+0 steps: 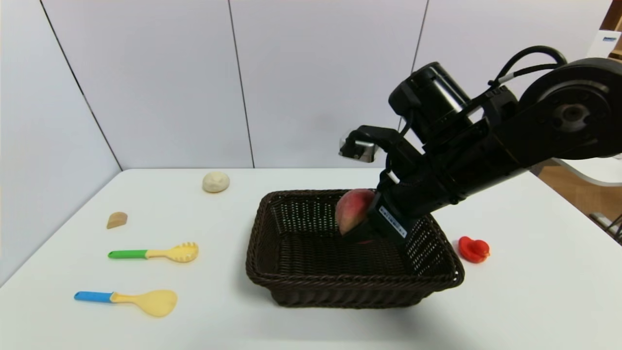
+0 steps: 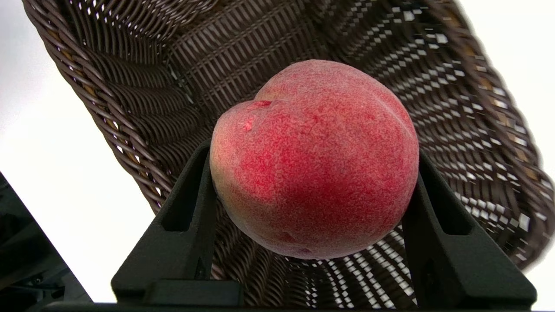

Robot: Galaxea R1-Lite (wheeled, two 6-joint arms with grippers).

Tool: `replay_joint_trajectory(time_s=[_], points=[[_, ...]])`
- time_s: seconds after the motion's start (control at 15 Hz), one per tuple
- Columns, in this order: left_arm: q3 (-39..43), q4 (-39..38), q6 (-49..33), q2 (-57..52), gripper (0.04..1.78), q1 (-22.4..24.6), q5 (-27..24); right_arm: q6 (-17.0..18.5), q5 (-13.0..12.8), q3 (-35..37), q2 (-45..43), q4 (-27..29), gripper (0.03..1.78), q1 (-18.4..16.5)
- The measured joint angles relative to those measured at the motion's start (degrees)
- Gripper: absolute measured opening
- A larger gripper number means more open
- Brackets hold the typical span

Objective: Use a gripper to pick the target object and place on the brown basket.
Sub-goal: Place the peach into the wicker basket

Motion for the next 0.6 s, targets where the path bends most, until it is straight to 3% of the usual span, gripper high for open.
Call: replay_joint_trajectory(time_s=[0.6], points=[[0.0,0.0,0.0,0.0,1.69,0.0,0.0,0.0,-0.2,-1.9,5.9,0.0,1.15,0.8]])
